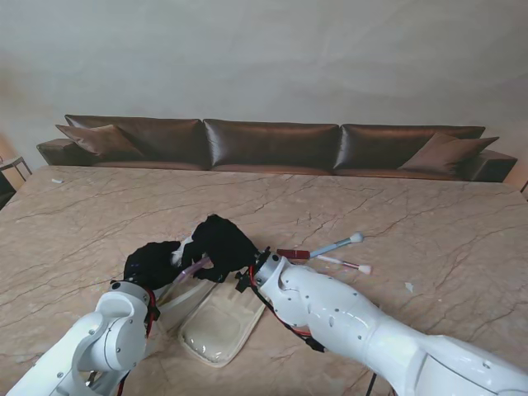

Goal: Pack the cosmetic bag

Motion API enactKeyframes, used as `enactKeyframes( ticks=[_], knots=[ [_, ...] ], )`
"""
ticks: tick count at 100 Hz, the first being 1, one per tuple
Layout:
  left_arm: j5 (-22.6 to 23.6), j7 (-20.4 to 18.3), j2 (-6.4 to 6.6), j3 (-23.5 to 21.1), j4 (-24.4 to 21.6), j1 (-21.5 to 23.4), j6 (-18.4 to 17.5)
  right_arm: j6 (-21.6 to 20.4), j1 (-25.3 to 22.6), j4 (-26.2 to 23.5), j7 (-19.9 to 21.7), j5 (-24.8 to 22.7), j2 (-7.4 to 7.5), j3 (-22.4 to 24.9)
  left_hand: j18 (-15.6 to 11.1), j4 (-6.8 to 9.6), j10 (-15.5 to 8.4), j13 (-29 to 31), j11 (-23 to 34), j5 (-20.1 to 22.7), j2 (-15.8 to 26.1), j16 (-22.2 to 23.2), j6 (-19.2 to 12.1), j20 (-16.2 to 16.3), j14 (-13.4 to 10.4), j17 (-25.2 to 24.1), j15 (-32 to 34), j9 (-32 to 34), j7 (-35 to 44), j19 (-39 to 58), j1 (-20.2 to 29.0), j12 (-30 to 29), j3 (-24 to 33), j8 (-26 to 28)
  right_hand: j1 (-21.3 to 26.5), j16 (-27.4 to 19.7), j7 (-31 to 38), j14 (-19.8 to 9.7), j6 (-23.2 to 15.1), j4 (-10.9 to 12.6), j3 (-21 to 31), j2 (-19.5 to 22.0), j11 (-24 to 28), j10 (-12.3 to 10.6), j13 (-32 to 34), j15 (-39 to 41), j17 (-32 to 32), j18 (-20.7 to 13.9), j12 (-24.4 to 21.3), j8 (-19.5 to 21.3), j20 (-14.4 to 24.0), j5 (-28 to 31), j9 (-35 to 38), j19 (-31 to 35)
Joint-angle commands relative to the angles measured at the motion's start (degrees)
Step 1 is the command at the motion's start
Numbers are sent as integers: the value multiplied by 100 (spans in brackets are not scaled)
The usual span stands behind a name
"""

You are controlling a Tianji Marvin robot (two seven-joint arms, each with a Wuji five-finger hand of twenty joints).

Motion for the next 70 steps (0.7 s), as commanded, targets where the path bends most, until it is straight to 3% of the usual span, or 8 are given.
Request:
enactKeyframes(
  ticks=[1, 15, 47, 57, 70],
  knots=[
    [-38, -33, -48, 42, -92, 36, -14, -70, 6, -52, 1, 9, -105, -25, -119, -15, -1145, 225, 759, -64, 371, 98, -563, 102, -130, 193, 289, 491, 200, 968, 294, 391, 500, -55, 281, -204, 557, -165, -921, 254, 624, 181, 128, -354, -282, -289, -121, -36, 28, 1, 26, 357, 367, -59],
    [-64, 2, -56, 45, -99, 50, -31, -172, -7, 64, 33, 93, -185, -44, -115, -14, -1146, 226, 754, -67, 378, 106, -537, 104, -128, 193, 288, 501, 196, 966, 309, 405, 484, -68, 270, -234, 542, -178, -895, 245, 617, 170, 116, -374, -336, -313, -344, -30, 17, -36, 37, 358, 374, -177],
    [-97, -14, -56, 14, -124, 72, -55, -440, 129, 936, -169, 269, -519, -294, -127, -11, -1134, 227, 761, -66, 370, 116, -532, 108, -143, 194, 290, 503, 205, 969, 307, 438, 486, -78, 251, -321, 535, -201, -889, 222, 587, 109, 16, -451, -359, -351, -683, -76, -136, -217, 76, 343, 463, -317],
    [-99, -36, -52, -3, -144, 86, -64, -415, 169, 1036, -107, 310, -529, -344, -127, -11, -1136, 227, 761, -61, 369, 118, -541, 109, -142, 194, 292, 503, 208, 969, 301, 443, 485, -80, 245, -331, 547, -185, -832, 227, 567, 142, 15, -425, -357, -338, -702, -64, -148, -256, 94, 322, 466, -313],
    [-86, -47, -50, -10, -159, 97, -63, -269, 154, 847, 54, 270, -401, -338, -127, -11, -1142, 227, 759, -69, 371, 119, -545, 109, -146, 194, 290, 503, 204, 968, 298, 449, 479, -86, 252, -341, 553, -183, -695, 241, 564, 181, 36, -335, -314, -319, -713, -75, -158, -300, 117, 313, 505, -299]
  ],
)
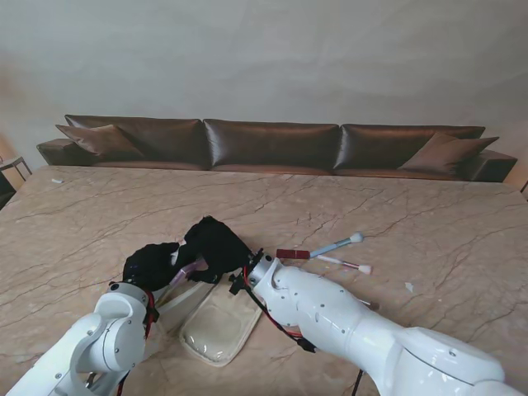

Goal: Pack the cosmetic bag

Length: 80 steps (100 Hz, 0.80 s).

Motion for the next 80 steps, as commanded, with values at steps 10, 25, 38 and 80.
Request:
enactKeyframes(
  ticks=[10, 25, 38, 80],
  knots=[
    [-14, -28, -46, 29, -171, 45, -39, 404, -75, -309, 143, -260, 239, -86, -121, -11, -1142, 227, 756, 3, 369, 106, -593, 108, -134, 193, 289, 535, 170, 965, 184, 363, 486, -96, 254, -327, 528, 70, -136, 274, 578, 245, 105, -123, 231, -225, -41, -52, -4, 6, 131, 364, 476, -20],
    [-5, -59, -43, 17, -193, 45, -26, 685, -72, -499, 185, -419, 377, -153, -107, -13, -1116, 228, 757, 22, 373, 107, -549, 105, -119, 191, 285, 541, 155, 958, 201, 372, 478, -136, 252, -346, 513, 100, -23, 260, 588, 204, 107, -74, 284, -233, -26, -34, -22, -55, 148, 362, 490, -5],
    [-50, -73, -46, 1, -201, 50, -3, 819, -62, -568, 208, -498, 437, -203, -93, -15, -1105, 228, 760, 30, 375, 108, -524, 106, -117, 192, 288, 549, 153, 962, 221, 377, 475, -157, 212, -395, 506, 121, -13, 239, 582, 189, 103, -110, 327, -296, 20, -17, -27, -89, 156, 339, 470, 6],
    [-72, -92, -45, 6, -223, 56, -22, 991, -93, -606, 230, -510, 477, -208, -86, -10, -1109, 228, 754, 25, 369, 106, -560, 104, -121, 191, 286, 555, 166, 963, 205, 386, 462, -182, -532, -339, -593, 267, 743, 248, 503, -357, 241, 81, 128, -418, 47, 116, 127, 792, 254, -291, -756, -25]
  ],
)
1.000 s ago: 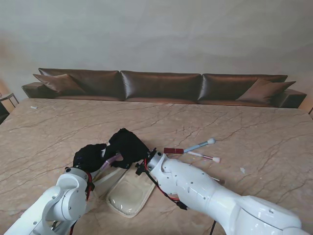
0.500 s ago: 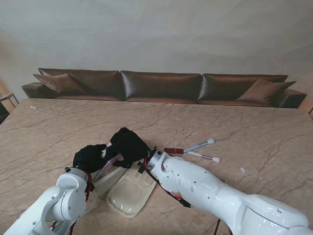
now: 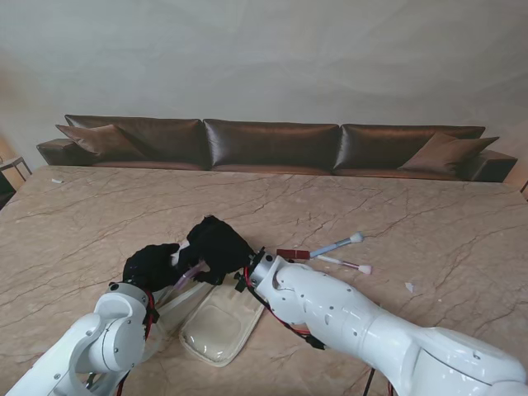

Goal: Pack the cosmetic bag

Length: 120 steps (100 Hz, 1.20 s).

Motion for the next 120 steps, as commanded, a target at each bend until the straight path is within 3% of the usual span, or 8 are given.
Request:
enactKeyframes(
  ticks=[1, 11, 20, 28, 70, 87, 108, 120],
  knots=[
    [-34, -8, -44, 25, -185, 38, -42, 89, -97, 123, 75, -66, 43, -63, -84, -8, -1111, 228, 753, 31, 371, 67, -561, 104, -120, 191, 286, 575, 161, 960, 115, 333, 473, -96, -252, -43, -370, 269, 1056, 211, 260, -215, 51, 269, 130, 46, 9, 37, -24, 275, 116, 4, -363, -25],
    [-27, -15, -42, 26, -197, 39, -41, 165, -100, 91, 62, -89, 58, -67, -88, -9, -1115, 228, 750, 29, 376, 66, -566, 103, -121, 191, 285, 576, 161, 959, 106, 334, 472, -99, -345, -42, -592, 280, 1116, 415, 261, -306, 105, 279, 151, 41, 75, 75, -59, 618, 124, 53, -431, -26],
    [-21, -29, -40, 29, -205, 35, -31, 301, -95, 100, -10, -123, 52, -100, -90, -8, -1114, 228, 749, 30, 375, 66, -566, 102, -123, 192, 284, 575, 162, 959, 112, 335, 469, -100, -148, -23, 78, 283, 623, -145, 148, -440, 261, 205, 304, 77, 244, 111, 38, 493, 120, 153, -314, 28],
    [-17, -39, -38, 32, -208, 34, -29, 353, -105, 102, -7, -107, 42, -96, -91, -9, -1114, 228, 747, 25, 376, 65, -582, 102, -131, 192, 283, 571, 158, 959, 100, 337, 467, -102, 68, 12, 784, 293, 154, -144, 21, -215, 378, 140, 532, 174, 427, 123, 204, 242, 132, 605, 49, 156],
    [-11, -29, -47, 41, -232, 24, 108, 511, -150, -203, 18, -278, 207, -52, -117, -3, -1084, 234, 758, 53, 353, 74, -516, 116, -145, 199, 323, 613, 159, 992, 117, 345, 485, -117, 122, 224, 406, 379, 502, -32, -75, 135, 282, 221, 648, 465, 504, 151, 275, -150, 184, 56, -32, 314],
    [-21, -51, -46, 57, -239, 18, 149, 249, -115, -229, 23, -384, 210, -170, -144, 3, -1093, 233, 762, 66, 343, 72, -517, 126, -158, 201, 345, 633, 158, 1010, 117, 345, 509, -136, 233, 1075, -31, 523, 537, 345, 127, 1266, 985, 177, 967, 1399, 604, 224, 1200, -552, 476, -548, 1, 616],
    [-10, -69, -44, 60, -243, 18, 175, -37, -125, -319, 155, -451, 239, -229, -163, 5, -1100, 233, 755, 70, 344, 59, -530, 131, -162, 201, 346, 639, 161, 1013, 113, 340, 508, -145, 170, 1487, -622, 732, 847, 714, 668, 1503, 1235, 326, 1337, 1911, 799, 388, 1465, -313, 965, -861, -62, 1089],
    [-1, -58, -46, 66, -232, 7, 216, 16, -202, -482, 10, -561, 300, -205, -174, 2, -1104, 232, 752, 66, 350, 52, -524, 132, -172, 201, 346, 640, 157, 1013, 101, 339, 508, -151, -93, 1456, -558, 733, 951, 710, 445, 1581, 1217, 355, 1500, 1959, 992, 436, 1324, -415, 1024, -856, -54, 1277]
  ],
)
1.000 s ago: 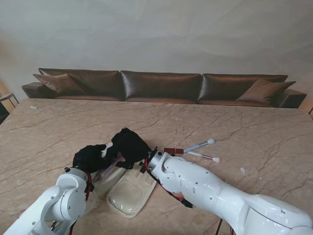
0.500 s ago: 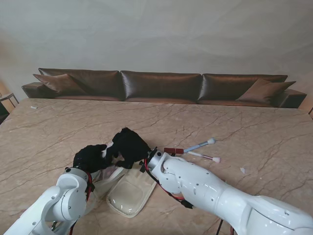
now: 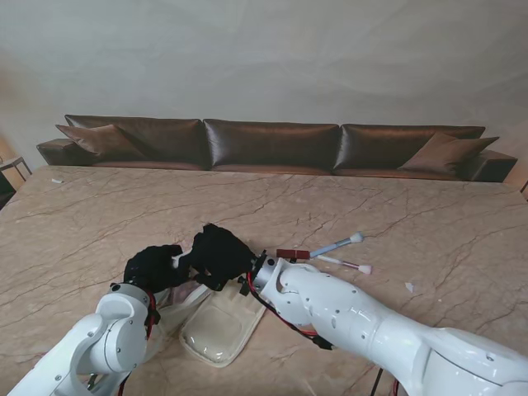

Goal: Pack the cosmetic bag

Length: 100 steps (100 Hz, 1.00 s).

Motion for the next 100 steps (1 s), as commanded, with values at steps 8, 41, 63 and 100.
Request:
enactKeyframes(
  ticks=[8, 41, 63, 100],
  knots=[
    [-20, 13, -51, 15, -137, -19, 62, 116, -321, -424, 131, -164, 164, 55, -170, 58, -1084, 232, 751, 55, 493, 14, -273, 113, -161, 201, 335, 640, 145, 1002, 116, 249, 510, -95, -152, 222, -1163, -85, 738, 106, -113, 229, 135, 129, 825, 1052, 67, 30, -86, -415, 186, -250, -85, 244],
    [-268, -119, -68, 34, -255, 1, 375, 541, -521, -1251, 666, -461, 579, 157, 66, -272, -1194, 226, 821, -542, 1275, -64, 144, 179, 125, 193, 315, 504, 250, 1038, 829, 52, -419, 291, -8, 208, -1765, -103, 944, 258, 263, 168, 182, 85, 1010, 1231, 313, -28, -152, 202, 155, -534, -75, 701],
    [-328, -225, -54, 21, -333, 65, 372, 954, -522, -1485, 1367, -368, 685, 162, 30, -235, -1242, 229, 873, -568, 1266, -88, 117, 176, 7, 197, 326, 540, 283, 1041, 828, 15, -464, 355, -45, 296, -2024, -120, 1118, 281, 659, 34, 509, -9, 1008, 1416, 336, -110, 81, 315, 178, -1053, -175, 855],
    [-344, -232, -52, -17, -287, 68, 329, 998, -671, -1874, 2088, -269, 941, 421, -27, -147, -1246, 231, 898, -472, 1117, -108, 35, 161, -100, 198, 337, 585, 244, 1038, 662, 35, -282, 284, -1055, 282, -1991, -23, 1347, 1291, -382, 1544, 779, 128, 1120, 1529, 394, -38, 86, 326, 103, -356, -48, 1003]
  ],
)
